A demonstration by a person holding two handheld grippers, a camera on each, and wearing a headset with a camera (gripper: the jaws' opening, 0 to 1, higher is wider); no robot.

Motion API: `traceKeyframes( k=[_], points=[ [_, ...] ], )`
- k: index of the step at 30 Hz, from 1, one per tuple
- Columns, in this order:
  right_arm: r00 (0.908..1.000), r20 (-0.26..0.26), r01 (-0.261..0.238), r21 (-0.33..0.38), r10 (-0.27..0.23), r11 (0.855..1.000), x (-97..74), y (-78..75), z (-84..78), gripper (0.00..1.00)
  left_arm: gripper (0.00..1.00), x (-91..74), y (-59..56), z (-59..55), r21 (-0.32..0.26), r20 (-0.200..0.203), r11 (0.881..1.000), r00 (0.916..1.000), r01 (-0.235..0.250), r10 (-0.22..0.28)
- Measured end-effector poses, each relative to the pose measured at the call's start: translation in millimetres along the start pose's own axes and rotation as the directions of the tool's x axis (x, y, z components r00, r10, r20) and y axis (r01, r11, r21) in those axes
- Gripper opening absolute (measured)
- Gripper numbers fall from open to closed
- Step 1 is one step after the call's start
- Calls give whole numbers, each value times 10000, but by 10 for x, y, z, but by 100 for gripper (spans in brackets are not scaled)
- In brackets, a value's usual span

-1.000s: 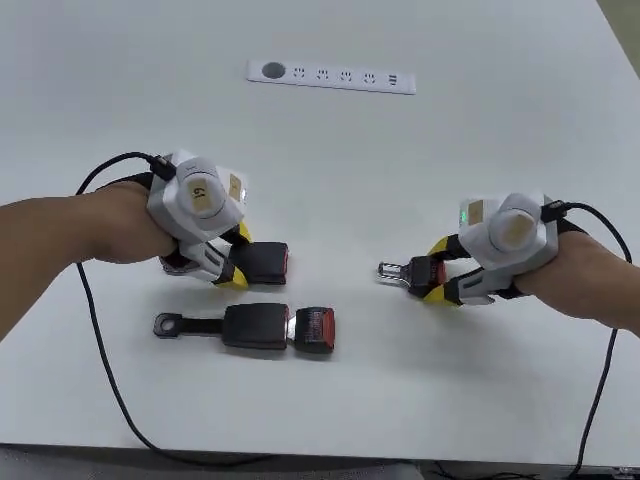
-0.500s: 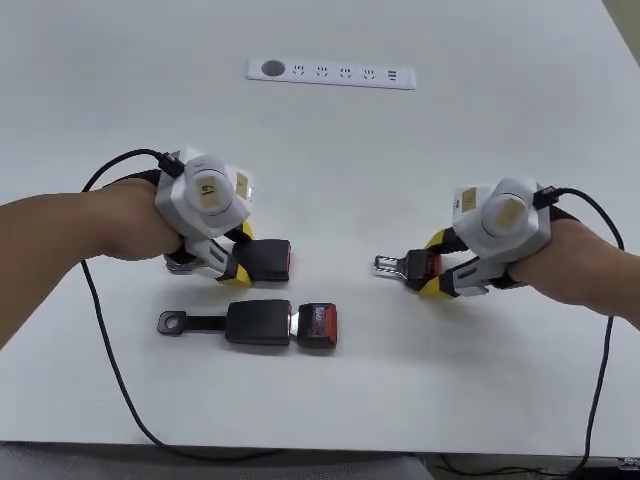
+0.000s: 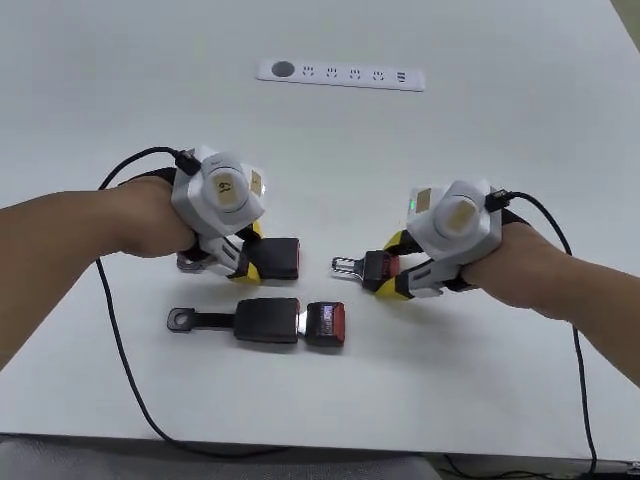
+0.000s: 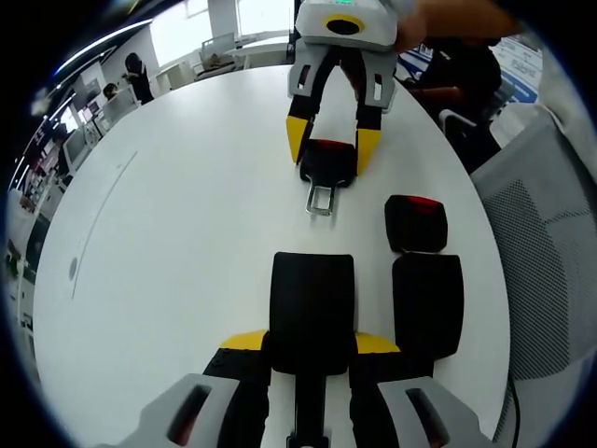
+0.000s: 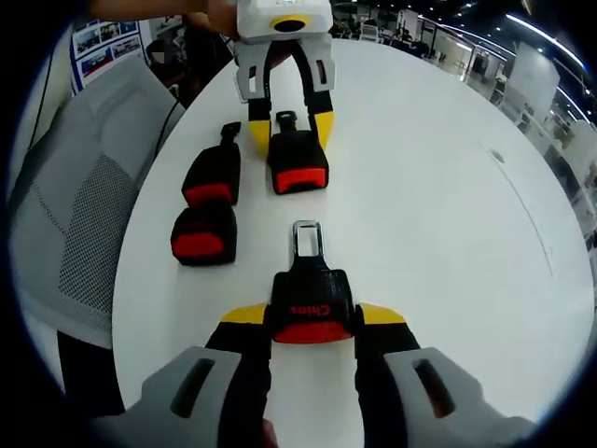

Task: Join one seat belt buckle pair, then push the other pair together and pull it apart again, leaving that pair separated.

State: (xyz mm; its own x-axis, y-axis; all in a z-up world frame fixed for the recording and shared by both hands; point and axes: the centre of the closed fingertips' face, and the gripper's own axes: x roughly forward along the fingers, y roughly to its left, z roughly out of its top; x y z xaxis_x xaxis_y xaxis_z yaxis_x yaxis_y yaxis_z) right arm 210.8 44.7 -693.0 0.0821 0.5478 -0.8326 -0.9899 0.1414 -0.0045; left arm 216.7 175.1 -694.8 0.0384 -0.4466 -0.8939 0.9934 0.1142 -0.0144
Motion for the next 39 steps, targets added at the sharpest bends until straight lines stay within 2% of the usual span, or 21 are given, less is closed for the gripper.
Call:
traceKeyframes(
  k=[13, 22, 29, 33, 39],
  points=[
    [9999, 157, 5, -483, 3, 9988, 183, 12, 301, 32, 33, 7, 7, -15, -56, -106, 10000, 9999, -57, 56],
    [10000, 83, -8, -979, 16, 9952, 249, 48, 386, 32, 33, 13, 8, -18, 98, -99, 10000, 9999, -13, 14],
    [9995, 257, -184, -622, 200, 9979, 274, 37, 414, 32, 32, 7, -15, 5, 257, -7, 9996, 10000, 66, -65],
    [9994, 242, -235, -676, 252, 9974, 272, 52, 432, 31, 32, -4, -37, 24, 493, 123, 9987, 9998, 146, -152],
    [9991, 209, -349, -748, 365, 9966, 311, 44, 474, 31, 31, -30, -76, 72, 616, 99, 9979, 9998, 176, -182]
  ],
)
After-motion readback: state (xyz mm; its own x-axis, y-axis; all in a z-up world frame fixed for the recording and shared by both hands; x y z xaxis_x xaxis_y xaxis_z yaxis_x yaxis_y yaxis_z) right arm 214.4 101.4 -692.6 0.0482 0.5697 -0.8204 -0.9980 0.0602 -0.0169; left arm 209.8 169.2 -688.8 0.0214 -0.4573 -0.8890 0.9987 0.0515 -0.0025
